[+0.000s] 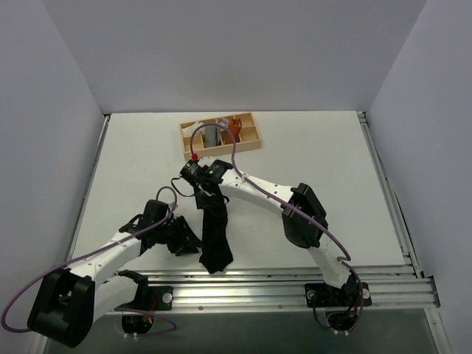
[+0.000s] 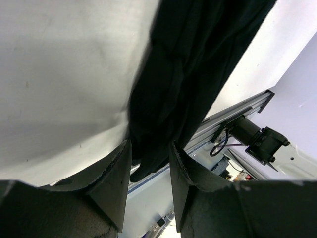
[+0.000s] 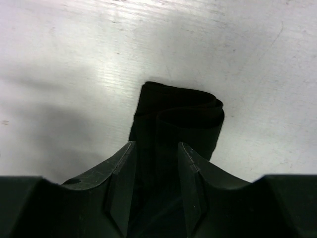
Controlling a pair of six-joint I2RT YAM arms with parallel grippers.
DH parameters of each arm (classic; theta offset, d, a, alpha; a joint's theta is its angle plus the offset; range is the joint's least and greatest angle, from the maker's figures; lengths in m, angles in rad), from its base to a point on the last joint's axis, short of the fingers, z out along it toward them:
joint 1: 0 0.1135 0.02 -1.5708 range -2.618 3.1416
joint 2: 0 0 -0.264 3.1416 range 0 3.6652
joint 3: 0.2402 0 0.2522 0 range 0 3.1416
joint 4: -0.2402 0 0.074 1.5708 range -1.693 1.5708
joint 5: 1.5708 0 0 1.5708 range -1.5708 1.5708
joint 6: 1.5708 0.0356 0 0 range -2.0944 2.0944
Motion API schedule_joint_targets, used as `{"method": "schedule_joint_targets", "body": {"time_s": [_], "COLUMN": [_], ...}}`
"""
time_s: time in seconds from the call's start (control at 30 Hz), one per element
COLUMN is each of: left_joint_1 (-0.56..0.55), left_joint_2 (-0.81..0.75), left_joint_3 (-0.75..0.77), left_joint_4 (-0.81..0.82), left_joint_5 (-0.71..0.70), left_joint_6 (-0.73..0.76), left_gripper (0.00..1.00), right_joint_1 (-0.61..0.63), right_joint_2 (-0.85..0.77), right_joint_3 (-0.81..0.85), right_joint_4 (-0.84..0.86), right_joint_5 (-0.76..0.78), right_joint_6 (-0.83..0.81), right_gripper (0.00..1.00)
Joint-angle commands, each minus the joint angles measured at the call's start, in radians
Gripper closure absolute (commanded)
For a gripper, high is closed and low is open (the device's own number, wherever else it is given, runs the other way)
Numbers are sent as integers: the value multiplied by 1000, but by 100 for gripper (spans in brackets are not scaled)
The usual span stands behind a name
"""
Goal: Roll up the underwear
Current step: Fold the underwear
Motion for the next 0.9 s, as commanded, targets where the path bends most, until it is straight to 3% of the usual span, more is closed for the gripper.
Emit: {"method": "schedule_joint_targets", "body": {"time_s": [0.0, 0.43, 0.87], "left_joint_1": [-9, -17, -18], "left_joint_2": [-53, -77, -23], "left_joint_3": [-35, -72, -81], "left_joint_4": [60, 92, 132], "left_joint_5": [39, 45, 52], "left_joint_6": [-30, -70, -70], "left_gripper": [55, 55, 56], "right_joint_1": [14, 58, 58], "right_joint_2": [7, 65, 168], "right_joint_3": [40, 49, 117], "right_joint_4": [-114, -96, -105], "right_joint_5": [91, 108, 139], "right_joint_6": [-6, -36, -52], "right_gripper": [65, 59, 60]}}
